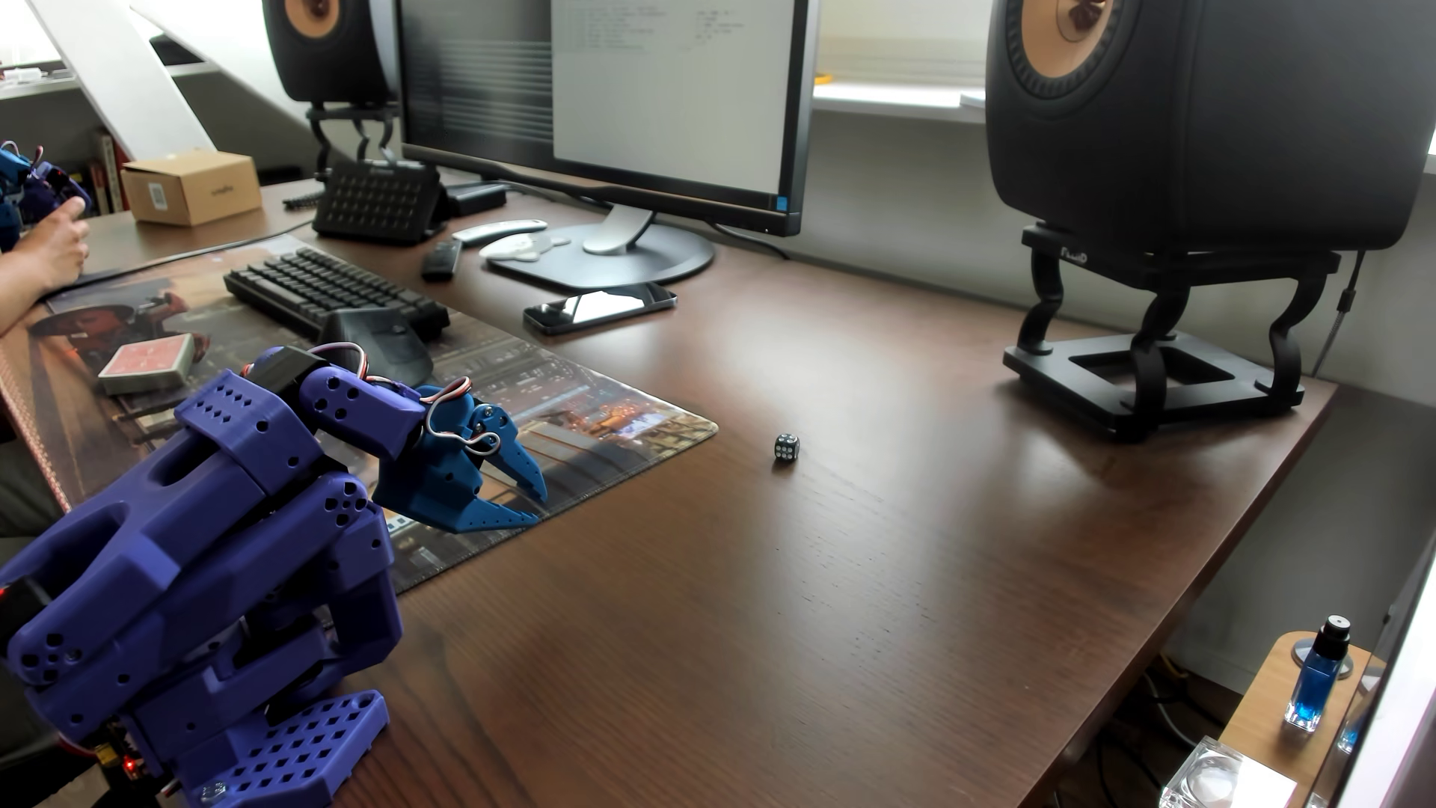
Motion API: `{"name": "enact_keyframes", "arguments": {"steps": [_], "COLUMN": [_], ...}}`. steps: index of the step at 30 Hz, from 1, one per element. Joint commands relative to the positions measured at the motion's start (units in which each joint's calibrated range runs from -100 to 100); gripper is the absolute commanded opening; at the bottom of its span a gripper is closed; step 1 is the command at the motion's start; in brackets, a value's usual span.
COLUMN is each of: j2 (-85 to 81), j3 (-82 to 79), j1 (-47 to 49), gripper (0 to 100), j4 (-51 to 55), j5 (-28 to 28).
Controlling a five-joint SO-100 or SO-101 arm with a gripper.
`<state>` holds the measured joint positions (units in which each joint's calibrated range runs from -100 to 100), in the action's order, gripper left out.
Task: Grab the blue dice
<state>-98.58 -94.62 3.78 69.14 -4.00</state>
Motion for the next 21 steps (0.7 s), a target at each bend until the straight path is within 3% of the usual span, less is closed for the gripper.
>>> {"name": "enact_keyframes", "arguments": {"steps": [1, 21], "j2": [-0.84, -0.84], "j3": [0.76, 1.85], "j1": [-0.26, -0.26], "gripper": [4, 4], "j4": [0.24, 0.24], "j5": [4.89, 5.05]}}
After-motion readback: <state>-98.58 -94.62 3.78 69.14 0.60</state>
